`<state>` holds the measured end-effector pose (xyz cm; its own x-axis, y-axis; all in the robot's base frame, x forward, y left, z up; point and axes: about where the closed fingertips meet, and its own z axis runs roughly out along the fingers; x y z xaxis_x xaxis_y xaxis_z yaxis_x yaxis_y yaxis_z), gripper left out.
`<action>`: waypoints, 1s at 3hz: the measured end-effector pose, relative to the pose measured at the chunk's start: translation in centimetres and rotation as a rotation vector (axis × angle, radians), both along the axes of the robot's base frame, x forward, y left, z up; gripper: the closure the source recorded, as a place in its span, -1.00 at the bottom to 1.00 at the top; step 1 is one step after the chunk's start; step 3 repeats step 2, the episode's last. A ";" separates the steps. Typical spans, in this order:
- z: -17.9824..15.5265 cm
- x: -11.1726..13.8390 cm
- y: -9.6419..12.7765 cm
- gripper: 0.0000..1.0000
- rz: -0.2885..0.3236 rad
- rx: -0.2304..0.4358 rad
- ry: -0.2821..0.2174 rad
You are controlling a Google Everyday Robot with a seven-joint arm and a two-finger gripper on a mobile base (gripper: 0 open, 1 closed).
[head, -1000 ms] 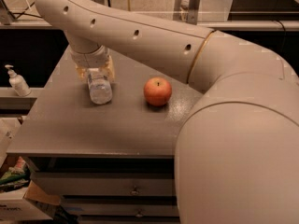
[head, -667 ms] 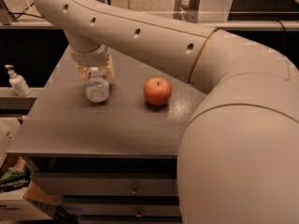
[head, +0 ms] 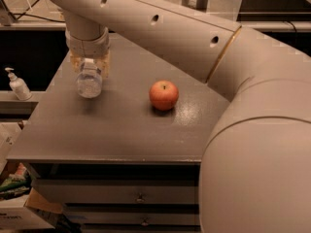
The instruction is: Pick blue plastic bottle
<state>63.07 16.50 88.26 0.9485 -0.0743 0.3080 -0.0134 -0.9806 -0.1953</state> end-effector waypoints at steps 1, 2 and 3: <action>2.7 -0.9 1.2 1.00 -0.032 0.120 0.029; 2.7 -0.9 1.2 1.00 -0.032 0.120 0.029; 2.7 -0.9 1.2 1.00 -0.032 0.120 0.029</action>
Offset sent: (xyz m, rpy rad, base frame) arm -0.0071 0.0095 0.0240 0.1010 0.0207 -0.0283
